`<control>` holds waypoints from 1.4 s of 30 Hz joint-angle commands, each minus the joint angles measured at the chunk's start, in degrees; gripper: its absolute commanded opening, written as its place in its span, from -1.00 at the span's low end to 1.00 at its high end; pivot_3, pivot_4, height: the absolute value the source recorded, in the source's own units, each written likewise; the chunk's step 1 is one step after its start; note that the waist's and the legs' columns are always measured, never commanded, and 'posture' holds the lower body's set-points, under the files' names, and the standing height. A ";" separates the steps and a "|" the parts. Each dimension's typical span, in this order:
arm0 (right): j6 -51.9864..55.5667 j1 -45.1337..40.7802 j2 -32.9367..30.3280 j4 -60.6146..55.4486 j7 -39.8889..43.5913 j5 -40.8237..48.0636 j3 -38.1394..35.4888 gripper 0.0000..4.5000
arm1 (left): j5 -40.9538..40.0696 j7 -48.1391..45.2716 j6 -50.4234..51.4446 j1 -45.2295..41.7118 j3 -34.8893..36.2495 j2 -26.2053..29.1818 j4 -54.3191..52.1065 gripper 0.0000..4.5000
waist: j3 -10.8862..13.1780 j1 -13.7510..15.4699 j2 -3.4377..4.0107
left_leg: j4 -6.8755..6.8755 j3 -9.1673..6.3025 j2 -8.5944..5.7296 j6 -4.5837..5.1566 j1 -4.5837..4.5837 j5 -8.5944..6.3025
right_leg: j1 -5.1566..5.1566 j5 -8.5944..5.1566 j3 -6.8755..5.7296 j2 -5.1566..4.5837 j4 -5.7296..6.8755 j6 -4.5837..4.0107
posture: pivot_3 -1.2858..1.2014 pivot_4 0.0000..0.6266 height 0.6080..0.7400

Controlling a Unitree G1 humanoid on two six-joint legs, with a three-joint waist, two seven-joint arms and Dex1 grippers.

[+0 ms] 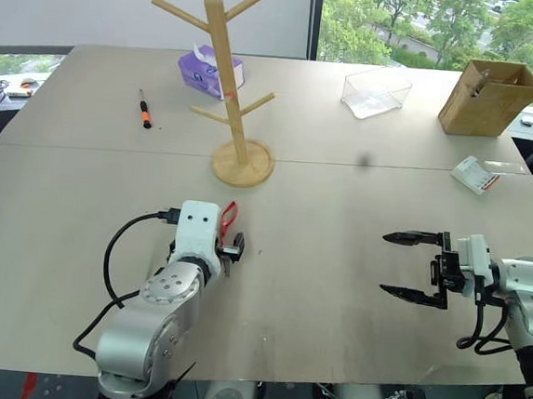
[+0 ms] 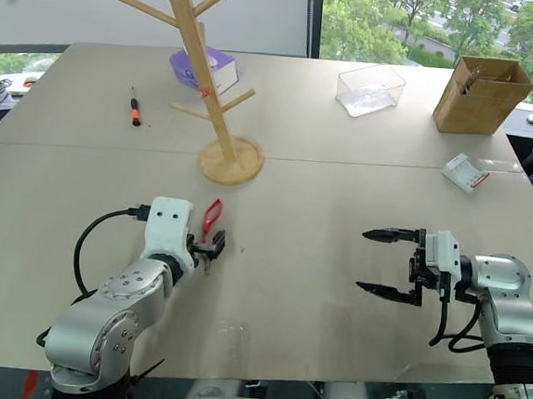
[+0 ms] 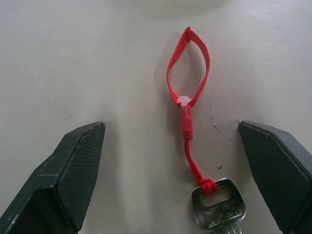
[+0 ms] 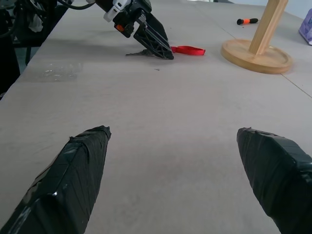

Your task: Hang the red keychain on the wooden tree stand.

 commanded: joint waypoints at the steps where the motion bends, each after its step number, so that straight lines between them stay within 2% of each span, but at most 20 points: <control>1: -0.38 -0.65 -0.18 -1.38 1.46 0.61 -0.52 1.00 | -0.33 -1.01 -1.54 -0.24 3.28 -2.22 1.07 0.63 | 0.00 0.14 0.00 | 0.01 0.00 0.00 0.00 0.00 0.00 | 0.00 0.00 0.00 0.00 0.00 0.00 | 0.03 -0.52 1.00; 2: -0.38 -0.70 -0.22 -1.30 1.41 0.50 -0.50 1.00 | -0.34 -1.34 -2.11 -0.43 3.98 -2.49 1.65 0.47 | 0.00 0.24 0.00 | 0.01 0.00 0.00 0.00 0.00 0.00 | 0.00 0.00 -0.01 0.00 0.00 0.00 | 0.03 -0.52 1.00; 3: -0.37 -0.75 -0.23 -1.24 1.38 0.44 -0.48 1.00 | -0.35 -1.70 -2.64 -0.54 4.35 -2.64 2.11 0.20 | 0.00 0.27 0.00 | 0.01 0.00 -0.01 0.01 0.01 0.00 | 0.00 0.00 -0.01 0.00 0.02 0.00 | 0.03 -0.52 1.00; 4: -0.27 -0.82 -0.25 -1.21 1.29 0.38 -0.47 1.00 | -0.32 -2.04 -3.04 -0.67 4.40 -2.57 2.51 0.12 | 0.00 0.32 0.00 | 0.02 -0.01 -0.01 0.03 0.01 -0.02 | 0.00 0.00 -0.02 0.00 0.02 0.00 | 0.03 -0.52 1.00; 5: -0.15 -0.85 -0.27 -1.26 1.18 0.35 -0.47 1.00 | -0.28 -2.32 -3.32 -0.70 4.33 -2.55 2.69 -0.20 | -0.01 0.33 0.00 | 0.02 -0.01 -0.01 0.16 0.01 -0.09 | 0.00 0.00 -0.02 0.00 0.03 0.00 | 0.03 -0.52 1.00; 6: -0.07 -0.87 -0.28 -1.30 1.11 0.33 -0.46 1.00 | -0.24 -2.52 -3.52 -0.69 4.29 -2.55 2.81 -0.25 | -0.01 0.35 0.00 | 0.03 -0.01 -0.01 0.16 0.01 -0.10 | 0.01 0.00 -0.01 0.00 0.04 0.00 | 0.03 -0.52 1.00; 7: 0.08 -0.96 -0.30 -1.35 0.99 0.30 -0.45 1.00 | -0.18 -2.61 -3.61 -0.73 4.24 -2.61 2.88 -0.41 | -0.01 0.42 0.00 | 0.04 -0.01 -0.01 0.16 0.01 -0.09 | 0.01 0.00 -0.02 0.00 0.04 0.00 | 0.03 -0.52 1.00; 9: 0.23 -1.07 -0.30 -1.36 0.87 0.28 -0.47 1.00 | -0.09 -2.88 -3.79 -0.82 4.13 -2.59 3.00 -0.88 | -0.01 0.47 0.00 | 0.06 -0.01 -0.02 0.17 0.00 -0.09 | 0.01 0.00 -0.03 -0.01 0.04 0.00 | 0.03 -0.52 1.00; 10: 0.27 -1.08 -0.29 -1.37 0.83 0.27 -0.47 1.00 | -0.05 -2.98 -3.86 -0.83 4.12 -2.58 3.03 -0.95 | -0.01 0.47 0.00 | 0.06 -0.01 -0.02 0.17 0.00 -0.10 | 0.02 0.00 -0.02 -0.02 0.04 0.00 | 0.03 -0.52 1.00; 20: 1.13 -1.28 -0.21 -2.41 0.10 0.97 -0.92 1.00 | 0.32 -3.14 -7.57 -0.94 4.03 -3.29 2.52 -0.95 | -0.01 0.44 0.00 | 0.07 -0.03 -0.03 0.16 0.00 -0.09 | 0.03 0.01 -0.04 -0.02 0.05 0.00 | 0.03 -0.52 1.00; 29: 20.93 -5.58 -3.30 -15.92 -8.60 12.59 -6.07 1.00 | 0.15 -10.67 -37.46 2.69 3.52 -1.02 -3.81 -0.95 | -0.01 0.38 0.00 | 0.06 -0.03 0.02 0.17 -0.02 -0.11 | 0.02 0.01 0.11 -0.09 0.05 -0.05 | 0.03 -0.52 1.00; 33: 31.16 -13.81 -4.53 -19.86 -15.15 17.49 -7.26 1.00 | 2.74 -10.79 -43.06 -3.65 0.33 0.40 -2.79 -0.95 | -0.01 0.52 -0.01 | 0.07 -0.06 -0.01 0.21 -0.05 -0.12 | 0.02 0.00 0.10 -0.12 0.03 -0.06 | 0.03 -0.52 1.00; 37: 38.61 -20.38 -4.81 -21.87 -19.67 19.45 -6.92 1.00 | 4.18 -9.37 -44.18 -11.07 -0.72 0.17 -0.74 -0.95 | -0.03 0.48 -0.05 | 0.08 -0.06 -0.05 0.23 -0.09 -0.13 | 0.02 0.02 0.08 -0.09 0.02 -0.03 | 0.03 -0.52 1.00; 42: 41.28 -24.13 -4.29 -22.20 -20.97 19.20 -7.22 1.00 | 5.32 -7.79 -43.46 -16.93 -0.16 -0.03 2.11 -0.95 | -0.03 0.46 -0.05 | 0.08 -0.04 -0.05 0.23 -0.12 -0.13 | 0.01 0.02 -0.03 -0.03 0.01 -0.01 | 0.03 -0.52 1.00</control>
